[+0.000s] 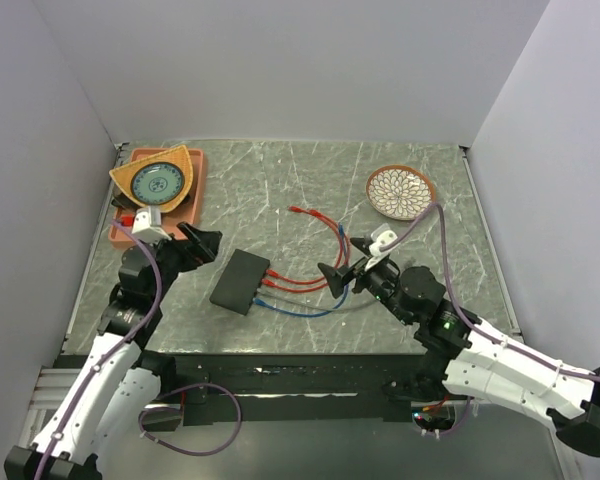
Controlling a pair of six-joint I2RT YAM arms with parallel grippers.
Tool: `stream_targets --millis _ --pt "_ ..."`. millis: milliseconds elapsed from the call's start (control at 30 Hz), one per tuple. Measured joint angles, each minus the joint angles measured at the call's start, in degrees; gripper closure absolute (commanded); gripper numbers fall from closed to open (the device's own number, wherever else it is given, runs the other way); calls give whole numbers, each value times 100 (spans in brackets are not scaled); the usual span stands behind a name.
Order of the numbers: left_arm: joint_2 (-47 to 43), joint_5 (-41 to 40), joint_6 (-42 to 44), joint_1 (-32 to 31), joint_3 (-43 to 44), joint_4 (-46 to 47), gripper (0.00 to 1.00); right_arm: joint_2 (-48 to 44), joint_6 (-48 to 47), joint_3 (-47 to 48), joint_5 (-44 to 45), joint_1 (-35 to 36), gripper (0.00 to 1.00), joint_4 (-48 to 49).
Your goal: Insert the plug into the switch port
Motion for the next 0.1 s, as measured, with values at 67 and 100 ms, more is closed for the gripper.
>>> stream_targets --millis 67,100 --pt "-125 -133 76 -2 -4 24 4 -20 -120 -66 81 0 1 162" --pt "-210 -201 107 -2 -22 55 4 -26 -164 -90 160 0 1 223"
